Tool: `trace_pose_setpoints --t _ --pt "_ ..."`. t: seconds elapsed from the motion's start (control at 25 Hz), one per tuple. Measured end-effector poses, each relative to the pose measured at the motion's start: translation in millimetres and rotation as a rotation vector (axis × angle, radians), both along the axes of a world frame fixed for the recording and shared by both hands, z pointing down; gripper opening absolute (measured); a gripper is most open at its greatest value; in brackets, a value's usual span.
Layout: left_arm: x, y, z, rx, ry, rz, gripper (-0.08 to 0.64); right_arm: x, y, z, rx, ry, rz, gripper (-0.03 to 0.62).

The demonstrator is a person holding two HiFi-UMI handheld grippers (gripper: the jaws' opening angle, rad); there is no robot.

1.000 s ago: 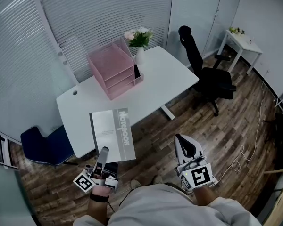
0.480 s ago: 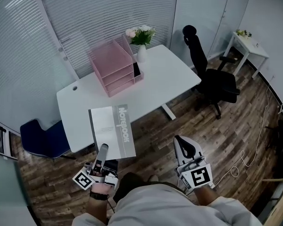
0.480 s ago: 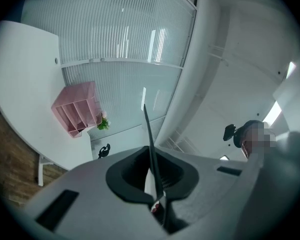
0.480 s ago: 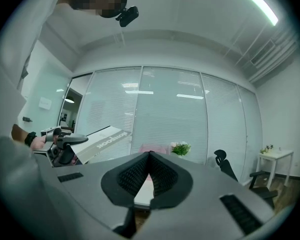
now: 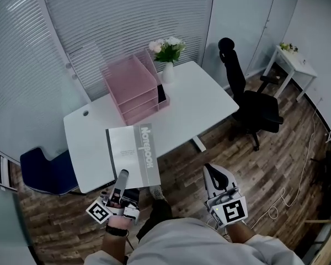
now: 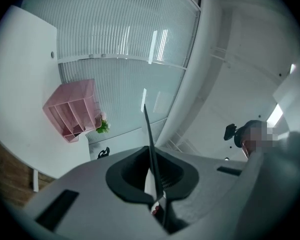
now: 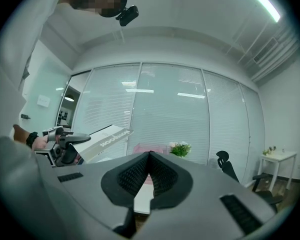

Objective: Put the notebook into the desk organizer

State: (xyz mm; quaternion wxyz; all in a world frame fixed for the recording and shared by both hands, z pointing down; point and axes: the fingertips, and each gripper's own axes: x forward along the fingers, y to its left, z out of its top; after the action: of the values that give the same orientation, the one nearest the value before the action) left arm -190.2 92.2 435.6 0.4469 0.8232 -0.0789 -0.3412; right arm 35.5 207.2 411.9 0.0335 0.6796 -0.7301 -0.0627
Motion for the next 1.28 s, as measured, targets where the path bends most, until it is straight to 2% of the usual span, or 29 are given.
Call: trace_pose_setpoints --t 0.24,0.56,0.76,0.88,1.12,1.28 --pt "27.2 -78.6 -0.9 -0.012 0.019 0.007 0.014 32.9 -75.9 -0.6 -0.027 0.011 0.026 0.012" --pt "50.6 -192.8 -14.3 -0.036 0.047 -0.004 0.014 42.6 -205.0 -17.8 -0.023 0.027 -0.005 0.012" --pt "68.3 -240.9 -29.2 -0.020 0.065 0.009 0.014 45.0 -256.4 -19.0 -0.023 0.014 -0.009 0.012" --pt "80.5 -260.7 -28.9 -0.039 0.071 -0.001 0.014 49.3 -276.0 -17.9 -0.032 0.014 -0.023 0.012" --pt "100.5 -297.1 -25.8 -0.080 0.079 -0.070 0.014 68.0 -320.8 -19.0 -0.030 0.013 -0.091 0.012" --pt "121.0 -325.6 -15.4 -0.163 0.076 -0.153 0.014 89.4 -351.7 -16.4 -0.044 0.005 -0.166 0.012"
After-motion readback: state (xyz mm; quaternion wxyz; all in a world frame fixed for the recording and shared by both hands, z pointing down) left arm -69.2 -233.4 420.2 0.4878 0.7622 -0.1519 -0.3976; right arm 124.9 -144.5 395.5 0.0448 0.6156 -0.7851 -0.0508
